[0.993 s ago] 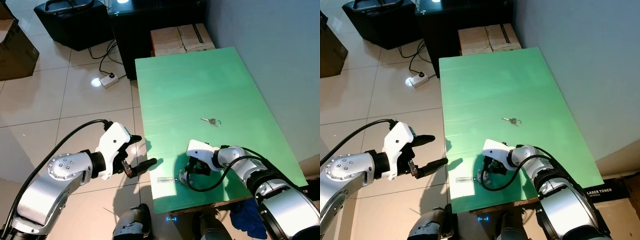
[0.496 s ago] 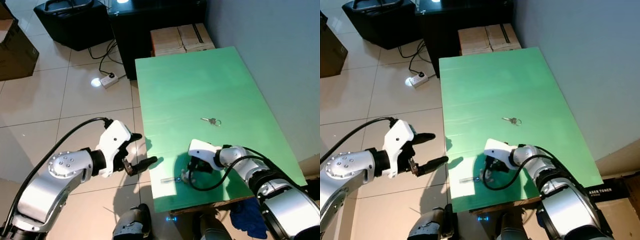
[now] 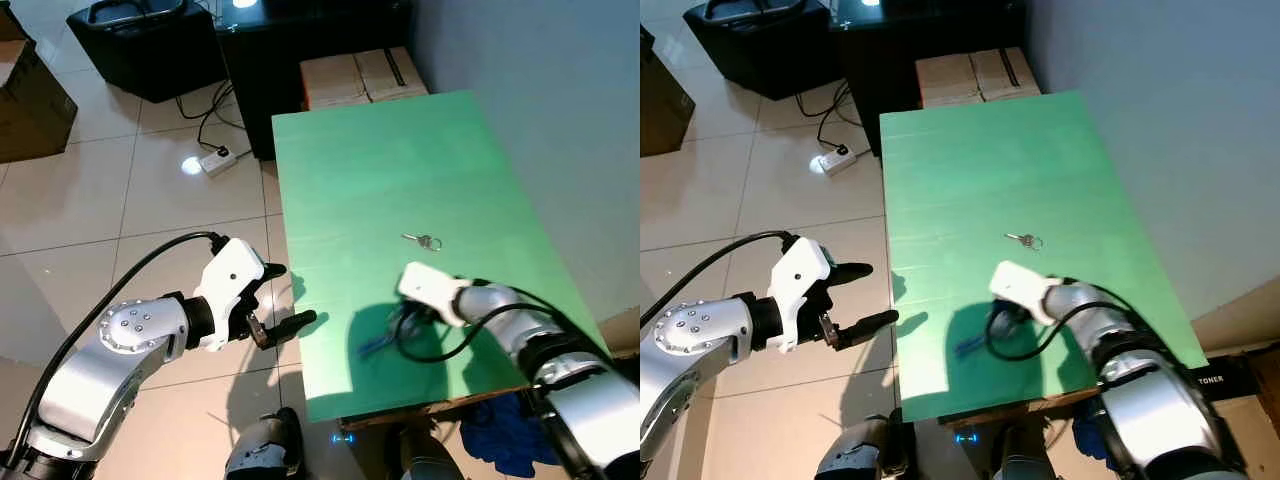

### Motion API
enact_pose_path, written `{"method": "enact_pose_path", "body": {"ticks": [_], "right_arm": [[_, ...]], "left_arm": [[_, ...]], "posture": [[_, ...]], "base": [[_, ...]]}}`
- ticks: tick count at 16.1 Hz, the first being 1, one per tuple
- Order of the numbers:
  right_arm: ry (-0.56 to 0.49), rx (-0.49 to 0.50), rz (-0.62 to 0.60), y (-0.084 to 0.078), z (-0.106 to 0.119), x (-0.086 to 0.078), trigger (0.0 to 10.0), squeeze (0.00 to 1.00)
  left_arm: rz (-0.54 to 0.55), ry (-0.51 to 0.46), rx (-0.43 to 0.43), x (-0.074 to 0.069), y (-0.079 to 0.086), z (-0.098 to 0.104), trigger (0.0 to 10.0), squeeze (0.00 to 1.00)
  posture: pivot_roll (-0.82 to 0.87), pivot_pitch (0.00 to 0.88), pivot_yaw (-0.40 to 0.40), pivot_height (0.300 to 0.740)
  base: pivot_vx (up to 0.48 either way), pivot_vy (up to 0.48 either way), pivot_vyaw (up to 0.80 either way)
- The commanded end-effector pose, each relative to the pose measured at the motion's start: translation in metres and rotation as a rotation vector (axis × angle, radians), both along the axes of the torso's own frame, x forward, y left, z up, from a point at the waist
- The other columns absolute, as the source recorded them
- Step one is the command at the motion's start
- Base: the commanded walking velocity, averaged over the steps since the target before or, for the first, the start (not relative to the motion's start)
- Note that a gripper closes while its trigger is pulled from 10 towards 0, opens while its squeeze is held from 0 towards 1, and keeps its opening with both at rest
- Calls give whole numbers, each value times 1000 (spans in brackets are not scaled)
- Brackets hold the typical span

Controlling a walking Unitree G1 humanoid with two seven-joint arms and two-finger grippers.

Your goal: Hang keys on a hook

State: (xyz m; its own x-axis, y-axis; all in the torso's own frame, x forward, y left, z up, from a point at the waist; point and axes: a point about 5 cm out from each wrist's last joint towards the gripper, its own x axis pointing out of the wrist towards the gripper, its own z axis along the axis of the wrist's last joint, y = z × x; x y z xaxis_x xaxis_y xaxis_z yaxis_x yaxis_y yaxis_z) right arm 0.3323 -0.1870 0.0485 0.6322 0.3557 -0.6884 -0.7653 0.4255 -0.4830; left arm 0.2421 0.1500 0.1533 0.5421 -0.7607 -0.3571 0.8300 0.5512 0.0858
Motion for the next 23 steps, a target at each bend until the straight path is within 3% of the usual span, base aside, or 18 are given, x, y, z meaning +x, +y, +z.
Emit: {"method": "enact_pose_path", "body": {"ticks": [1,6,9,10,11,12,13,14,16,17,23], "right_arm": [[11,-29,-67,-13,-3,-2,0,0],[-67,-46,-211,-33,4,3,0,0],[-88,6,-244,-34,8,5,0,0],[-113,39,-269,-35,13,8,667,0],[-127,70,-290,-36,17,10,2118,0],[-144,138,-337,-38,21,12,4235,0],[-155,239,-400,-41,26,15,9922,0],[-162,336,-436,-40,31,17,10000,0],[-142,436,-447,-37,32,17,10000,0],[-104,478,-429,-33,29,15,10000,1000],[39,433,-362,-39,19,5,10000,1000]], "left_arm": [[-8,11,12,-1,0,-3,10000,0],[-11,2,11,0,-2,-3,10000,0],[-11,-1,10,0,-2,-3,10000,0],[-10,-3,10,-1,-2,-4,10000,0],[-10,-4,10,-1,-3,-4,10000,0],[-9,-4,11,-2,-2,-5,10000,0],[-9,-3,11,-2,-2,-6,10000,0],[-9,-3,10,-2,-2,-7,10000,0],[-9,-4,10,-2,-2,-7,10000,0],[-9,-5,10,-2,-2,-7,10000,0],[-14,-15,6,2,-3,-6,10000,0]], "posture": [[25,231,83,740],[17,214,84,740],[14,207,83,740],[10,199,81,740],[10,199,81,740],[7,194,79,740],[7,194,79,740],[3,185,78,740],[2,181,78,740],[0,177,78,740],[-10,179,84,740]], "base": [[0,0,0],[0,0,0],[0,0,0],[0,0,0],[0,0,0],[0,0,0],[0,0,0],[0,0,0],[0,0,0],[0,0,0],[0,0,0]]}}
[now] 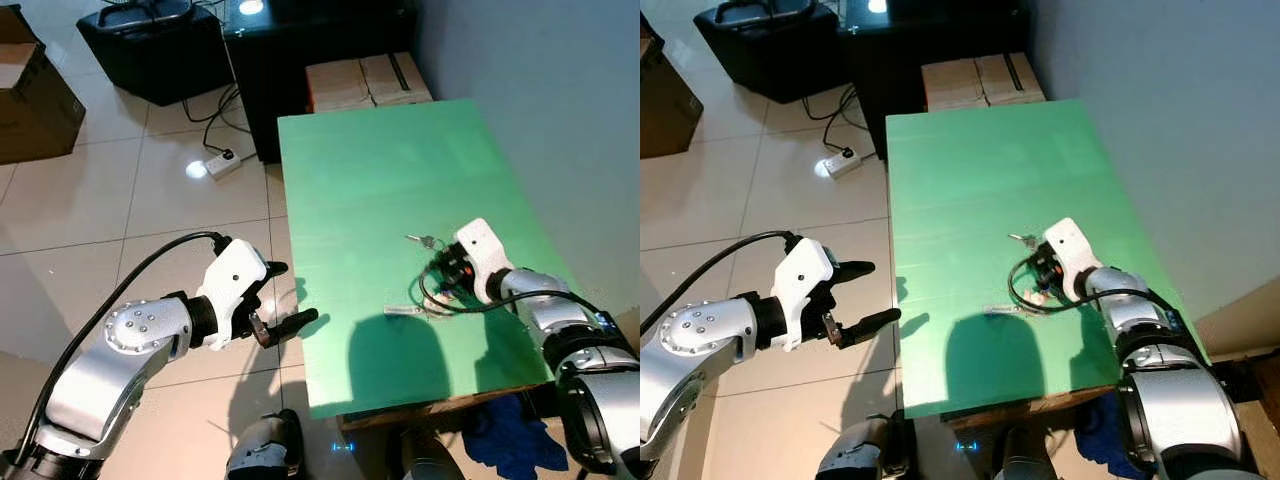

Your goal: Hang keys on a hook

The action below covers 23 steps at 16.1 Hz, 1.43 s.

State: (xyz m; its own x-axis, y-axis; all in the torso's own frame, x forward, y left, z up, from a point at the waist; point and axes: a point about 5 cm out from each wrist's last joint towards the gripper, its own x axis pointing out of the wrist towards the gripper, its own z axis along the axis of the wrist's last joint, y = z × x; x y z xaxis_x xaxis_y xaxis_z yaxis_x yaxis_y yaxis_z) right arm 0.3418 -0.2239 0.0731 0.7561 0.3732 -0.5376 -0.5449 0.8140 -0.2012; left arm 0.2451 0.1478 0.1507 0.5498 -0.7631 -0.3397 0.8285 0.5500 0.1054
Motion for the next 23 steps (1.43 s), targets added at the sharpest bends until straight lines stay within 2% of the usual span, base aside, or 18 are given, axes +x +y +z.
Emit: {"method": "enact_pose_path", "body": {"ticks": [1,4,6,10,11,12,13,14,23], "right_arm": [[65,-62,13,-5,-9,-6,10000,1000],[152,-131,-23,-9,-12,-7,10000,1000],[139,-128,-81,-9,-6,0,10000,1000],[147,-133,-125,-5,-5,2,10000,1000],[158,-87,-139,-3,-6,2,10000,1000],[163,-42,-153,-2,-5,3,10000,557],[160,-31,-158,-2,-4,3,10000,231],[156,-32,-167,1,-4,4,10000,0],[185,-108,-162,3,-14,-1,10000,0]], "left_arm": [[-15,10,8,0,-2,-2,10000,0],[-20,11,8,2,-2,-2,10000,0],[-23,9,10,3,-2,-1,10000,0],[-30,7,14,4,-3,0,10000,0],[-32,7,15,4,-3,1,10000,0],[-36,4,15,4,-5,3,10000,0],[-38,2,15,4,-6,4,10000,0],[-40,3,15,4,-6,5,10000,0],[-50,9,23,4,-5,4,10000,0]], "posture": [[-15,183,86,740],[-19,196,82,740],[-14,205,79,740],[-8,207,78,740],[-7,208,79,740],[-5,206,80,740],[-5,206,80,740],[-4,216,82,740],[2,234,86,740]], "base": [[0,0,0],[0,0,0],[0,0,0],[0,0,0],[0,0,0],[0,0,0],[0,0,0],[0,0,0],[0,0,0]]}}
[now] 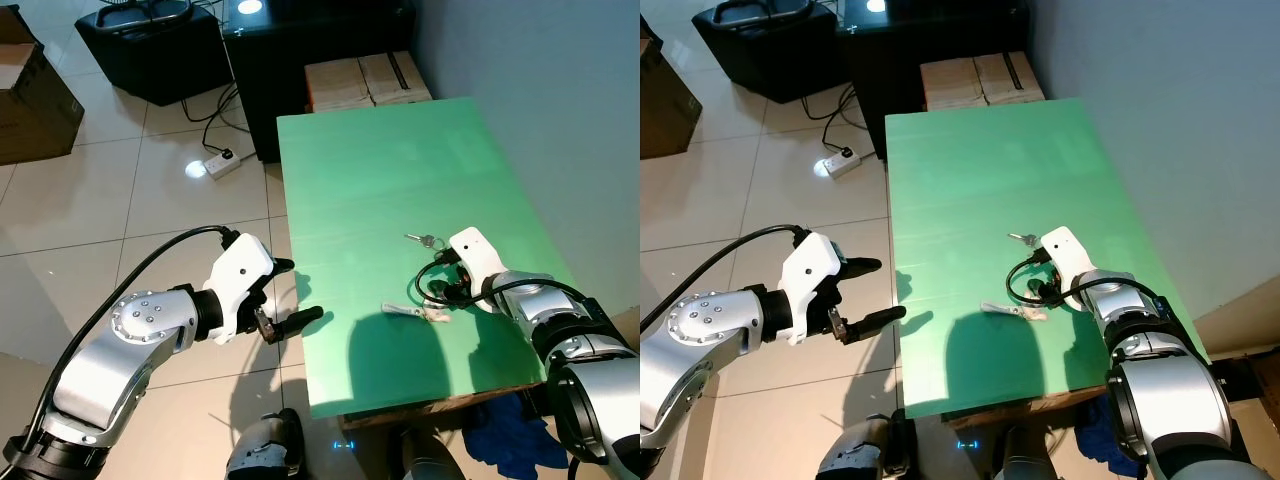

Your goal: Hang keys on a hook

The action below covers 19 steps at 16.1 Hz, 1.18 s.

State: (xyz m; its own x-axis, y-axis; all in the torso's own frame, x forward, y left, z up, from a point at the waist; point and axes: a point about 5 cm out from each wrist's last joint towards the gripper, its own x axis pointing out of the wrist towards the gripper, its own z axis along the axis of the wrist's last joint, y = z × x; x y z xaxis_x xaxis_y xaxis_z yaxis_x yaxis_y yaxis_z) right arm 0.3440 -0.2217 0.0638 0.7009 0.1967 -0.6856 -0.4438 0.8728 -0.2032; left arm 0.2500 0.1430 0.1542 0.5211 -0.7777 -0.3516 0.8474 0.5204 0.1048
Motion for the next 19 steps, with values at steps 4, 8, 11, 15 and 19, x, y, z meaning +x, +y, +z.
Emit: {"method": "enact_pose_path", "body": {"ticks": [4,8,11,15,19], "right_arm": [[20,-10,-14,0,-8,-6,10000,0],[-46,81,-20,-1,6,3,10000,0],[39,91,118,3,0,-5,10000,0],[45,41,120,-1,-4,-8,10000,0],[18,47,75,-2,-2,-5,10000,0]], "left_arm": [[-21,3,14,-2,0,1,10000,0],[-21,1,10,-3,-3,0,10000,0],[-18,-4,6,-3,-5,-1,10000,0],[-13,-5,6,-2,-4,-1,10000,0],[-15,-2,6,-4,-2,-2,10000,0]], "posture": [[6,244,86,740],[-13,227,81,740],[-22,207,73,740],[-21,210,75,740],[-21,205,74,740]], "base": [[0,0,0],[0,0,0],[0,0,0],[0,0,0],[0,0,0]]}}
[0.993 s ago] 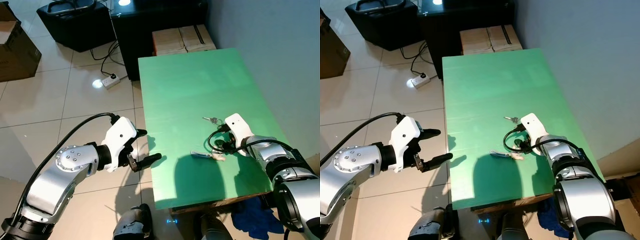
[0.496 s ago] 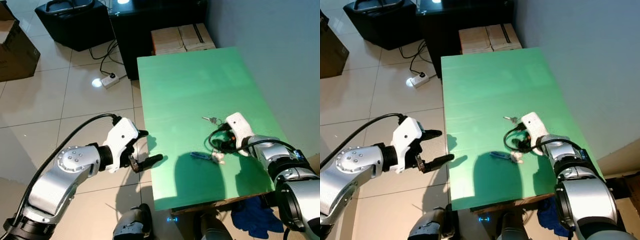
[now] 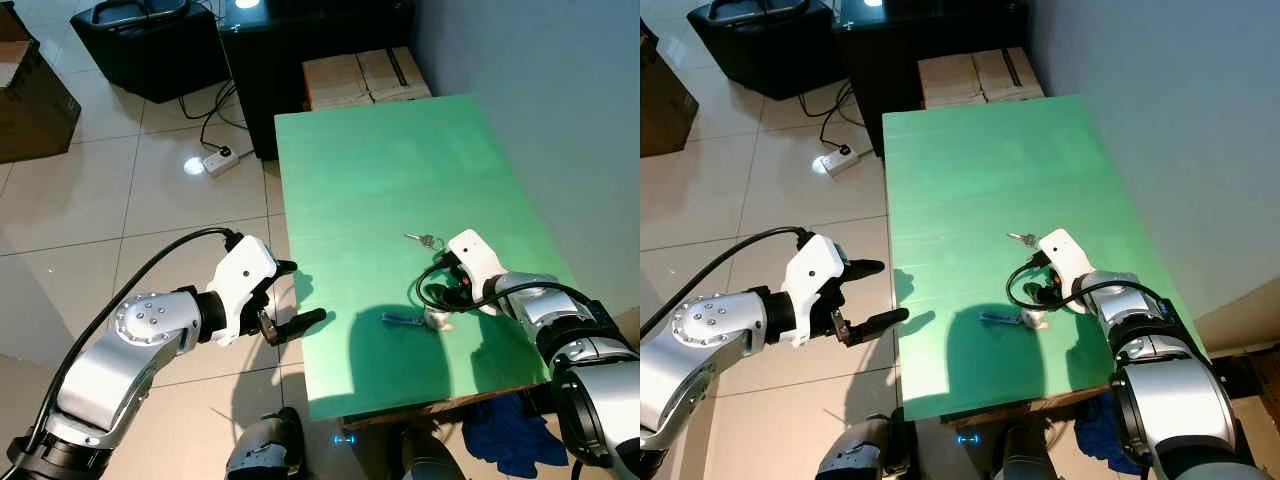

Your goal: Hang keys on a hook

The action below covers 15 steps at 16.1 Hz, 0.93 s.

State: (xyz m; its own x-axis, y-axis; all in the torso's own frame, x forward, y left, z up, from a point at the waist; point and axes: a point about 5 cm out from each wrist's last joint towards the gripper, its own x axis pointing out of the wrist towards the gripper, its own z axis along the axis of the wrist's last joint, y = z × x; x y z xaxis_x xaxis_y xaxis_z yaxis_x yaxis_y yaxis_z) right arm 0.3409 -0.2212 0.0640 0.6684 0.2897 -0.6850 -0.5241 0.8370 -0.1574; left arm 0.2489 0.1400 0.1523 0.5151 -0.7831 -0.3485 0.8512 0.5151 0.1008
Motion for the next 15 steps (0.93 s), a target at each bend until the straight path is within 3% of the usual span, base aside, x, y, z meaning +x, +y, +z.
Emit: {"method": "enact_pose_path", "body": {"ticks": [1,15], "right_arm": [[10,8,-11,-2,-2,-2,10000,0],[89,-91,4,1,-13,-8,10000,0]], "left_arm": [[-7,-3,11,-3,1,-1,10000,0],[-26,-6,14,-3,-2,-2,10000,0]], "posture": [[-23,199,74,740],[-19,203,74,740]], "base": [[0,0,0],[0,0,0]]}}
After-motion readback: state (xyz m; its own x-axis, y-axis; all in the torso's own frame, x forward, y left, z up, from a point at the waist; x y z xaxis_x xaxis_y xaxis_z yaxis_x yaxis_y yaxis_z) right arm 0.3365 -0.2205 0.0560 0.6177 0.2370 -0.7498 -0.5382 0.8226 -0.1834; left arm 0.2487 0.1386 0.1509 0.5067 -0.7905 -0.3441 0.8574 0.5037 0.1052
